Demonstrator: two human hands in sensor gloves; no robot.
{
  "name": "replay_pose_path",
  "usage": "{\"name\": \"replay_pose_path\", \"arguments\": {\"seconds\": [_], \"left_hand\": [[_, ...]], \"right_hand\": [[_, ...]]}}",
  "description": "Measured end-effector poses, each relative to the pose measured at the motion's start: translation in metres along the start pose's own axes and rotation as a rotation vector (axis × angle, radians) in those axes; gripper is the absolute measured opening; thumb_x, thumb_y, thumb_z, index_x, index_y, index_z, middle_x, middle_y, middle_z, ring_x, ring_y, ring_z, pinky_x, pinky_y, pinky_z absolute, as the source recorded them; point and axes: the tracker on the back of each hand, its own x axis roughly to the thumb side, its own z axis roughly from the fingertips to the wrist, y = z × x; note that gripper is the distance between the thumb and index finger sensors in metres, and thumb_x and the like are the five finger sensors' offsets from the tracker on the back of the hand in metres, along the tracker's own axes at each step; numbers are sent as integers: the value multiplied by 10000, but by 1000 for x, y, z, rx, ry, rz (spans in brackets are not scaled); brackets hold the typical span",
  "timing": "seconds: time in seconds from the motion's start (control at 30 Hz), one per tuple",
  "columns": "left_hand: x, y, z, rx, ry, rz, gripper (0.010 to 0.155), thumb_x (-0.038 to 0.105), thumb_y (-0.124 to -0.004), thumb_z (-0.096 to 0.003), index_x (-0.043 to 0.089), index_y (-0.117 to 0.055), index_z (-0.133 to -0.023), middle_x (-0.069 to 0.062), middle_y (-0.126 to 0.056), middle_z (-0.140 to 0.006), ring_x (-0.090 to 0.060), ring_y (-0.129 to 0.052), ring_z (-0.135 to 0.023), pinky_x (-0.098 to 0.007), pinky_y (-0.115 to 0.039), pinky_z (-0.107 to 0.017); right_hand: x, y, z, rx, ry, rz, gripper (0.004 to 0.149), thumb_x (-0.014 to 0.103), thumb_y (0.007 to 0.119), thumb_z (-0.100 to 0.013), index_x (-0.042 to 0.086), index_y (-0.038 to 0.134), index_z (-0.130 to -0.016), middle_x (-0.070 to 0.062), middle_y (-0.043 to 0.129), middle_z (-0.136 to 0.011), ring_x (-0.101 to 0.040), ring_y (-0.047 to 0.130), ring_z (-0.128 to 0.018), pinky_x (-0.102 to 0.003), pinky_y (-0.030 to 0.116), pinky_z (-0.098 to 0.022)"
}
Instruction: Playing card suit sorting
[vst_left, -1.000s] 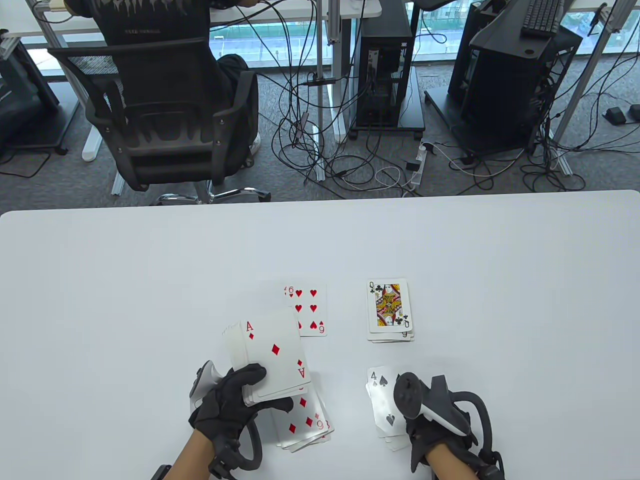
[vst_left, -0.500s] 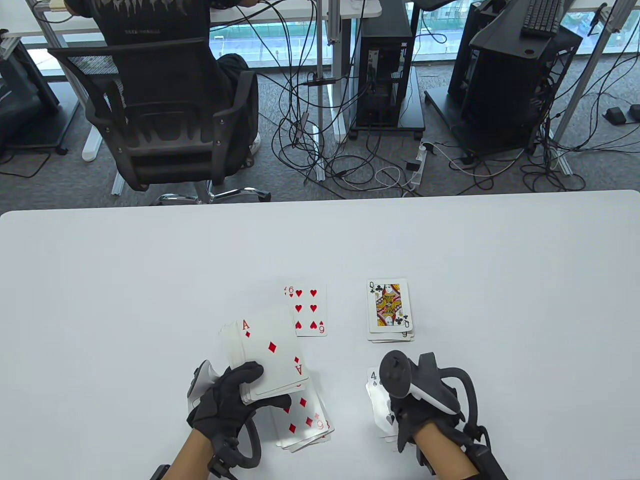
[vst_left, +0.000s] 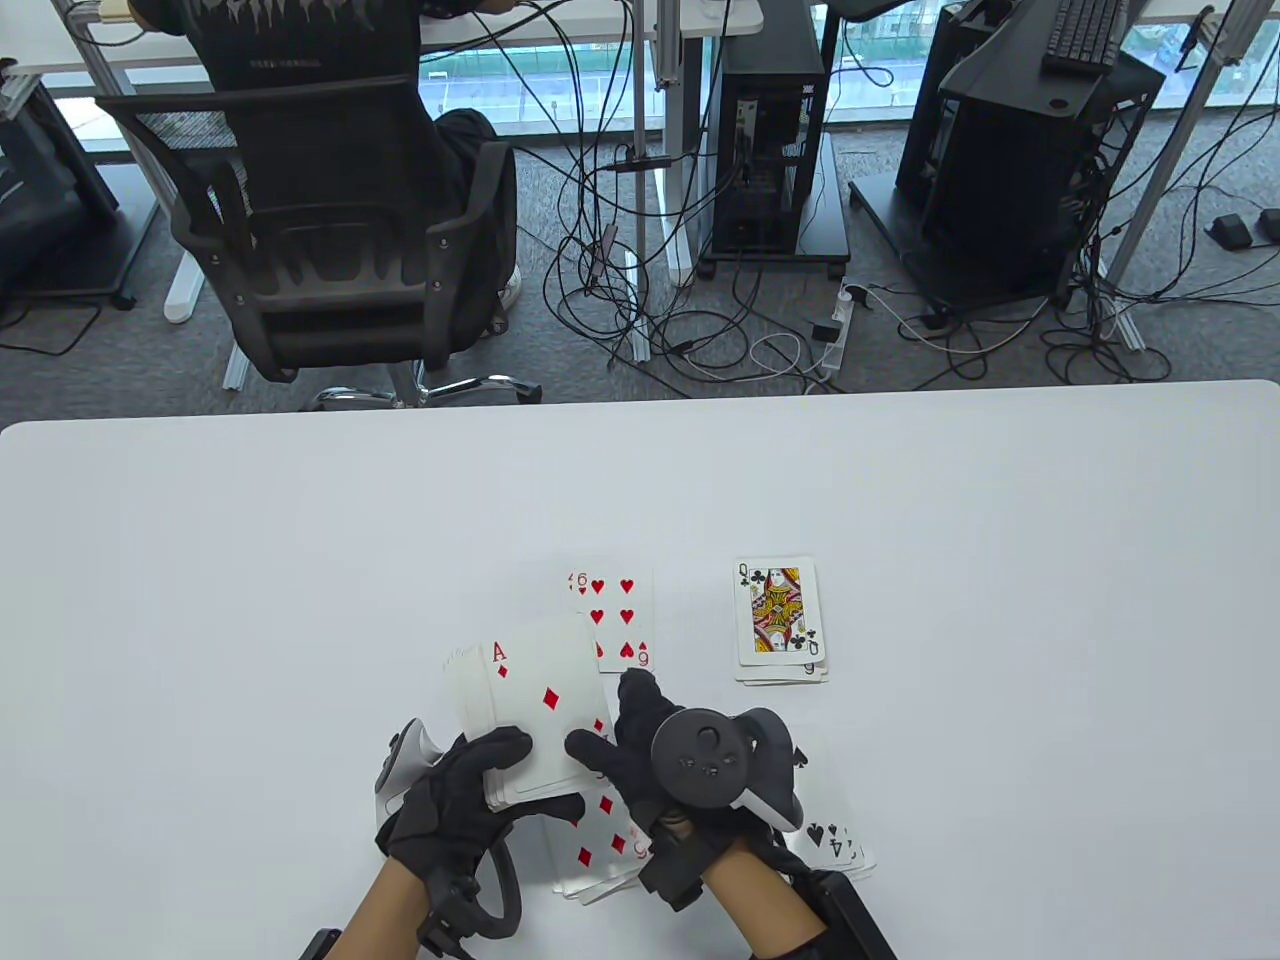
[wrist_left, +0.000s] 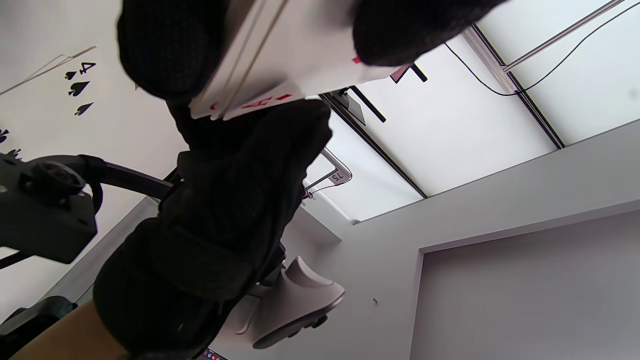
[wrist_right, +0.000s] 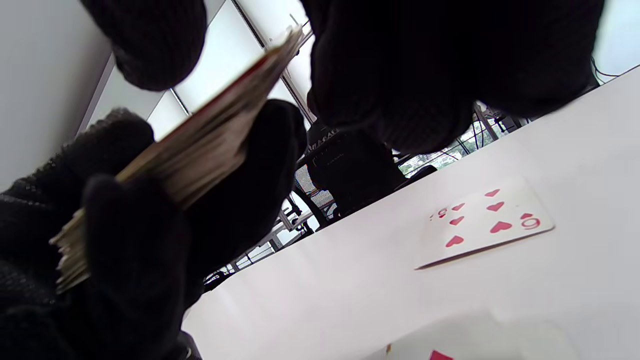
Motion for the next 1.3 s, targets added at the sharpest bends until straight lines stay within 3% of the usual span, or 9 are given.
{"name": "replay_pose_path", "arguments": {"seconds": [0.13, 0.27, 0.47, 0.77, 1.03, 1.1, 1.3], "left_hand": [[0, 1, 0, -6, 5, -10, 580, 421, -693, -628, 355, -358, -1097, -18, -497, -1160, -362, -696, -1025, -479, -802, -587], [0, -1, -1, -22, 2, -5, 580, 421, -697, -627, 354, -364, -1098, -18, -506, -1158, -362, -715, -1012, -481, -804, -582], [0, -3, -2, -43, 8, -19, 583, 421, -701, -625, 355, -367, -1097, -18, -508, -1157, -363, -716, -1012, -482, -805, -580], [2, -3, -3, -38, -12, -3, 574, 420, -695, -628, 356, -369, -1096, -18, -513, -1156, -361, -712, -1017, -479, -808, -580], [7, 2, -1, -16, -56, 24, 575, 424, -691, -630, 355, -364, -1097, -15, -509, -1157, -359, -709, -1019, -474, -809, -582], [10, 4, 1, -6, -71, 30, 576, 426, -690, -630, 357, -361, -1098, -15, -508, -1157, -357, -709, -1020, -474, -809, -582], [18, 12, 5, 33, -116, 38, 576, 429, -686, -632, 359, -355, -1098, -10, -502, -1160, -352, -706, -1023, -469, -809, -586]], "right_hand": [[-1, 5, 3, -46, -8, 40, 786, 457, 738, -497, -194, 510, -875, -164, 821, -606, -398, 894, -510, -523, 810, -362], [-1, 3, 6, -171, -29, 11, 643, 401, 760, -486, -138, 621, -809, -97, 870, -501, -299, 946, -414, -453, 854, -298], [-7, -3, 9, -224, -29, -35, 436, 287, 716, -523, -104, 732, -716, -60, 922, -391, -253, 986, -313, -421, 883, -230], [-31, -18, 18, -301, 68, -114, 389, 230, 655, -546, -111, 758, -703, -36, 933, -354, -227, 996, -272, -406, 890, -206], [-66, -38, 30, -382, 213, -373, 394, 215, 654, -548, -133, 751, -706, -33, 929, -338, -220, 993, -252, -402, 888, -192], [-70, -37, 30, -361, 227, -380, 396, 210, 660, -545, -141, 751, -706, -38, 929, -332, -223, 991, -246, -406, 885, -185], [-58, -4, 23, -55, 276, -310, 402, 196, 673, -540, -164, 760, -697, -41, 933, -297, -226, 992, -202, -409, 883, -154]]}}
